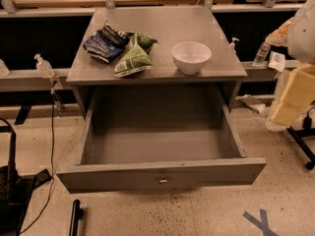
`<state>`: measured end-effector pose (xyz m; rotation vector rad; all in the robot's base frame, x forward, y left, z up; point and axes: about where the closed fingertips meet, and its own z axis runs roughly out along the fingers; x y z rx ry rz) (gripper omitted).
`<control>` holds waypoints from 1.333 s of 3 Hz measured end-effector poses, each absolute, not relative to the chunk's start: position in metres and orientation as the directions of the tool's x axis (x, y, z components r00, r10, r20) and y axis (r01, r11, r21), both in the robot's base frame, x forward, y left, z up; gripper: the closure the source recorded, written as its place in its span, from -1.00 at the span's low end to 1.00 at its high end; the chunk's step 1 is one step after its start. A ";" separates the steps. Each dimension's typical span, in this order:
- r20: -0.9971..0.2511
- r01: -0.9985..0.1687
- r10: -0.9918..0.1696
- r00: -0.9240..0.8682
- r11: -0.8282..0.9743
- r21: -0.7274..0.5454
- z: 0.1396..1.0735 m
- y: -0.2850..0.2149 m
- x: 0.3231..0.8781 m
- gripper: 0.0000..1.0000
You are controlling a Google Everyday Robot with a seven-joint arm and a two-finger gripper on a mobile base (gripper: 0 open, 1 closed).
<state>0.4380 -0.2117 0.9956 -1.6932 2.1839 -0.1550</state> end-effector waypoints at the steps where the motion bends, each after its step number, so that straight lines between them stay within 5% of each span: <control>1: -0.222 -0.912 -0.953 -0.208 0.271 -0.309 0.996 -0.212 0.438 -1.00; 2: -0.177 -0.927 -0.974 -0.142 0.193 -0.320 1.002 -0.190 0.459 -1.00; 4: 0.058 -0.923 -0.981 0.183 -0.191 -0.333 0.998 -0.046 0.559 -1.00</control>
Offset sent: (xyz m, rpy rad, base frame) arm 0.0670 0.0680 0.0140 -0.1508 0.0208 0.2211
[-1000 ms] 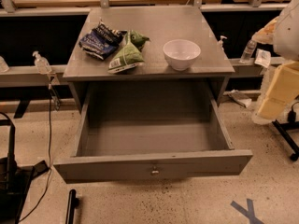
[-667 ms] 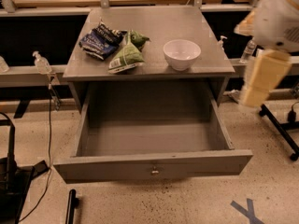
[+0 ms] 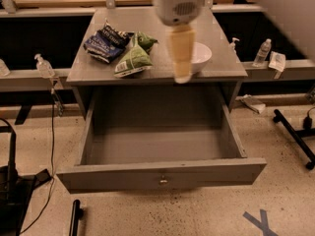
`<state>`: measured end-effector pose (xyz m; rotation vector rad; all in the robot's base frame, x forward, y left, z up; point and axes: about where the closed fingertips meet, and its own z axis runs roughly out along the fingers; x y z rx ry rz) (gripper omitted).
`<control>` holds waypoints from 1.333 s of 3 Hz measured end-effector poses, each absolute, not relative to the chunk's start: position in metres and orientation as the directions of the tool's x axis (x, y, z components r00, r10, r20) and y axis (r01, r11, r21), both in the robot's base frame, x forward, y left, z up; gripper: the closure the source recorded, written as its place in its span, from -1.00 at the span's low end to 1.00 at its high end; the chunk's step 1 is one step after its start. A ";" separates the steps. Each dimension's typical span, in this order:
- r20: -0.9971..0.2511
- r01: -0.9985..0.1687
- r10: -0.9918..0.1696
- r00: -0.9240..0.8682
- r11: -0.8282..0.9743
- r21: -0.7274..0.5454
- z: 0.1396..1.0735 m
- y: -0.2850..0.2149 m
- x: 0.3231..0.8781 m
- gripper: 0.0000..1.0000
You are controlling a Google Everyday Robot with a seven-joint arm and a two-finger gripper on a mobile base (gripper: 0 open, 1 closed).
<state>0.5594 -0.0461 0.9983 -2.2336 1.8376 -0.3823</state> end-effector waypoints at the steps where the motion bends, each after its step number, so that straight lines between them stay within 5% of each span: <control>1: 0.067 -0.874 -0.955 0.288 -0.291 -0.389 1.002 0.021 0.584 -1.00; 4: 0.000 -0.847 -0.954 0.300 -0.266 -0.461 1.015 0.030 0.596 -1.00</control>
Offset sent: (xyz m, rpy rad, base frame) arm 0.0196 0.0561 0.0007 -0.0187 -0.0318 0.0960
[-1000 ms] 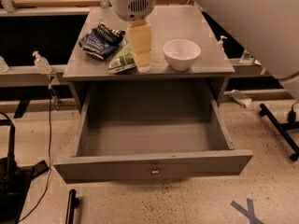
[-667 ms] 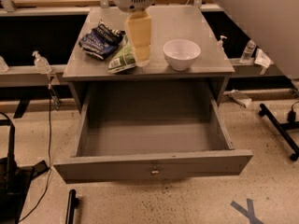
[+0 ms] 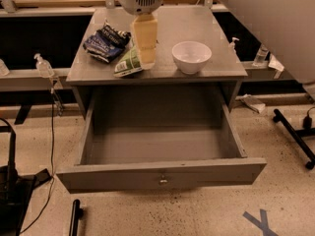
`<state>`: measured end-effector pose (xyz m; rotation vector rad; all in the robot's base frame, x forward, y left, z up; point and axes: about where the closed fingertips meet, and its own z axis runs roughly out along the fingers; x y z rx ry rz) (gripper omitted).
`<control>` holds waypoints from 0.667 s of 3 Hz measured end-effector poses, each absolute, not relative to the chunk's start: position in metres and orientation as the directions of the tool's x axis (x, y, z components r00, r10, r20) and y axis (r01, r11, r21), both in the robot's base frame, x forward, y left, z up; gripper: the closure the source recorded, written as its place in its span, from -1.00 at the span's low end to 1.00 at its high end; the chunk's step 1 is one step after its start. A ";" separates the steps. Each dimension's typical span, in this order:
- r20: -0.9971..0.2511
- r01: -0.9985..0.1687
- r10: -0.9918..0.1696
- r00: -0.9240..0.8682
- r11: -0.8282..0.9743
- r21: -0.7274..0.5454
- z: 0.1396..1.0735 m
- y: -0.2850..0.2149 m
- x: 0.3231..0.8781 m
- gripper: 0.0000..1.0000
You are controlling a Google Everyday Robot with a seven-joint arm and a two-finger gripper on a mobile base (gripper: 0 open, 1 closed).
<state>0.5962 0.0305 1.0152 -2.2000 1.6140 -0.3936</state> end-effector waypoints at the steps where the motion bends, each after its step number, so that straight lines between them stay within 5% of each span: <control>1: -0.079 -0.833 -0.957 0.278 -0.200 -0.516 1.006 0.031 0.643 -1.00; 2: -0.202 -0.809 -0.946 0.254 -0.093 -0.581 1.004 0.043 0.700 -1.00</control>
Offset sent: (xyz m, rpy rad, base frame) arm 0.1809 0.0259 -0.0032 0.4390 -0.1721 -0.1047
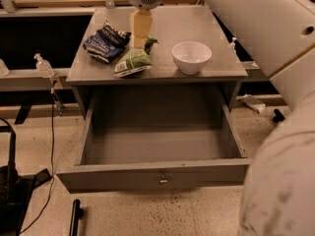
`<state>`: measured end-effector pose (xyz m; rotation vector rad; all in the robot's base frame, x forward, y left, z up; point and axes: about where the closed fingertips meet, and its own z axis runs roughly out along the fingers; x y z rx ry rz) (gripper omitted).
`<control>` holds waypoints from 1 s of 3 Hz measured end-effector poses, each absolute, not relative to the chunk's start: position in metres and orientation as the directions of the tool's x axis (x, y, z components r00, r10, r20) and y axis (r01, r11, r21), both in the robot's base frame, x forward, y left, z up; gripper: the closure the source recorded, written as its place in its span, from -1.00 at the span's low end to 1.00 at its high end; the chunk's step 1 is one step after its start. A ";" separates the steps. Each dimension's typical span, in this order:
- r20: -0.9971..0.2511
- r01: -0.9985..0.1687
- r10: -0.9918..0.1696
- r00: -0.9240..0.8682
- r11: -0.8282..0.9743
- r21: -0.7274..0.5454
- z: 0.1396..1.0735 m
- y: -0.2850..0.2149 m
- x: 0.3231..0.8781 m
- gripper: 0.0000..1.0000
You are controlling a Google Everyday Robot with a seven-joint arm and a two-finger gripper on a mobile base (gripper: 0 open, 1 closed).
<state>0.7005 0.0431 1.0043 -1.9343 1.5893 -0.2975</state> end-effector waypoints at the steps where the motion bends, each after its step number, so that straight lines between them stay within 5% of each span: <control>1: -0.354 -0.817 -0.909 0.221 0.026 -0.576 0.996 0.070 0.748 -1.00; 3: -0.622 -0.856 -0.780 0.073 0.270 -0.440 0.960 0.116 0.822 -1.00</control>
Offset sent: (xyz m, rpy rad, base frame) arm 0.1527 0.0919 -0.0246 0.5489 0.1443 -0.1567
